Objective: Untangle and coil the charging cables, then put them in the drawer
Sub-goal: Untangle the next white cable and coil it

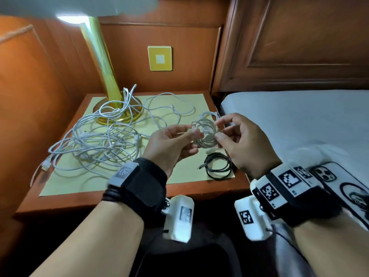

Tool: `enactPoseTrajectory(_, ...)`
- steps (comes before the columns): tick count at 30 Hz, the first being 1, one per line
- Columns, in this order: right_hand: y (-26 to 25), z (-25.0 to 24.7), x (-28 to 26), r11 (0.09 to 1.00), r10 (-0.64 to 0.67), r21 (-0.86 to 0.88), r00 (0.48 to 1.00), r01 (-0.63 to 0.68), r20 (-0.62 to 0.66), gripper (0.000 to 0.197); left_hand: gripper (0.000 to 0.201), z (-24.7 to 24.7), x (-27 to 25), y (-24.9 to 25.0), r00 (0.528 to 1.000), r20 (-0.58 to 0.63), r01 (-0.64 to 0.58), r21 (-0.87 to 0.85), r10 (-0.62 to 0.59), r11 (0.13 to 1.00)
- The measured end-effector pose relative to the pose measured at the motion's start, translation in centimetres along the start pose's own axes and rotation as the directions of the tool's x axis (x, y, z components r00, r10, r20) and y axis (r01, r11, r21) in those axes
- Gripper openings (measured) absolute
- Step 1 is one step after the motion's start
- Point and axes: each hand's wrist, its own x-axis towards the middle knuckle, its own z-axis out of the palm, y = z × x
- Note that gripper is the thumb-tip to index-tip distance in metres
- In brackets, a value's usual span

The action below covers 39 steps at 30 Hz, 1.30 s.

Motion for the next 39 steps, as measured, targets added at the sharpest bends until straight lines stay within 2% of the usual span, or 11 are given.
enactPoseTrajectory(3, 0.6, 1.0, 3.1, 0.977, -0.13, -0.166, 0.991, 0.131, 0.019, 0.013, 0.026, -0.3, 3.8, 0.1, 1.0, -0.03, 0.006, -0.015, -0.007, 1.0)
enactPoseTrajectory(6, 1.1, 1.8, 6.5, 0.959, -0.15, -0.234, 0.986, 0.162, 0.071, 0.007, 0.021, -0.3, 6.8, 0.3, 0.998, -0.066, -0.002, -0.026, 0.0, 1.0)
enactPoseTrajectory(10, 1.1, 2.7, 10.6, 0.934, -0.103, -0.325, 0.983, 0.147, 0.149, 0.01, 0.009, 0.0, 9.8, 0.6, 0.985, -0.171, 0.018, -0.125, -0.039, 0.992)
enactPoseTrajectory(15, 1.0, 2.3, 15.9, 0.941, 0.025, -0.334, 0.972, 0.056, 0.235, 0.011, 0.013, 0.2, 13.0, 1.6, 0.984, -0.162, 0.042, -0.188, -0.073, 0.981)
enactPoseTrajectory(18, 2.4, 1.4, 20.4, 0.934, 0.23, -0.324, 0.949, -0.152, 0.216, 0.014, 0.036, -0.3, 14.5, 0.9, 0.983, -0.179, 0.032, 0.024, -0.027, 0.999)
enactPoseTrajectory(20, 4.0, 1.4, 23.0, 0.871, 0.398, -0.385, 0.898, -0.306, 0.187, 0.018, 0.035, -1.0, 15.1, 0.0, 0.984, -0.179, 0.01, 0.186, 0.023, 0.983)
enactPoseTrajectory(22, 5.7, 2.1, 24.9, 0.829, 0.465, -0.426, 0.87, -0.364, 0.163, 0.024, 0.037, -1.6, 15.5, -0.6, 0.981, -0.183, 0.001, 0.315, 0.059, 0.949)
enactPoseTrajectory(27, 9.0, 4.7, 27.1, 0.762, 0.543, -0.529, 0.813, -0.373, 0.209, 0.019, 0.031, -2.2, 16.2, -1.4, 0.976, -0.171, -0.026, 0.513, 0.132, 0.858)
enactPoseTrajectory(31, 10.1, 5.3, 27.5, 0.804, 0.488, -0.494, 0.842, -0.332, 0.228, 0.035, 0.015, -2.5, 16.3, -1.4, 0.97, -0.151, -0.058, 0.624, 0.193, 0.779)
enactPoseTrajectory(36, 9.0, 4.8, 27.2, 0.746, 0.495, -0.568, 0.86, -0.348, 0.122, 0.042, 0.011, -2.7, 16.1, -0.7, 0.962, -0.133, -0.081, 0.695, 0.238, 0.715)
enactPoseTrajectory(39, 8.0, 3.8, 26.8, 0.72, 0.505, -0.602, 0.856, -0.346, 0.112, 0.05, 0.011, -2.9, 15.2, 0.0, 0.968, -0.109, -0.088, 0.691, 0.224, 0.717)
